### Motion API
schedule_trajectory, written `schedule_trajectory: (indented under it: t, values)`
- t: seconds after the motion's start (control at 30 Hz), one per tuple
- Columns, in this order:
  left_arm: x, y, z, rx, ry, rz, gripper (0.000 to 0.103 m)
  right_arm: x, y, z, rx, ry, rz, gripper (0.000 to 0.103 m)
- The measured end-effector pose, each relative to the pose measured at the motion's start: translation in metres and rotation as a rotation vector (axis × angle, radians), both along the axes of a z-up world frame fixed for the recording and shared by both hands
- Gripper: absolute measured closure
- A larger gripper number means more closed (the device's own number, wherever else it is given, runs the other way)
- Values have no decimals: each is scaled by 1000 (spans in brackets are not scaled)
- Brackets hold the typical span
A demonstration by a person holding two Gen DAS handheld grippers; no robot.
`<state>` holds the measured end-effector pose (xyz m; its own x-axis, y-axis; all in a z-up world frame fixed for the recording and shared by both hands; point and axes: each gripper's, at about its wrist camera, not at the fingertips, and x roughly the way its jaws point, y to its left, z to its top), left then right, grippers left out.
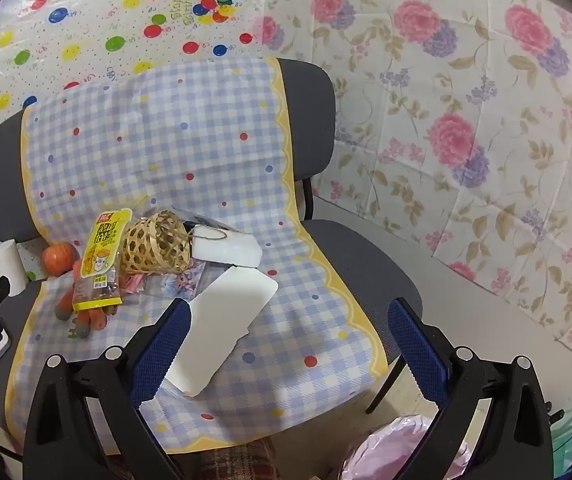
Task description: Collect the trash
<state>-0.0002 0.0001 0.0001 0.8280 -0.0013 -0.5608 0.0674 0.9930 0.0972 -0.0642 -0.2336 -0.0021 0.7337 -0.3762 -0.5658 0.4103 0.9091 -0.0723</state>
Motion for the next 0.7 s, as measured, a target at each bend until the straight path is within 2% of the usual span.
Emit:
schedule_trajectory:
  t: [0.7]
  values:
    - [-3, 4, 0, 11, -1, 2, 7, -3, 1, 4, -7, -2, -8, 6]
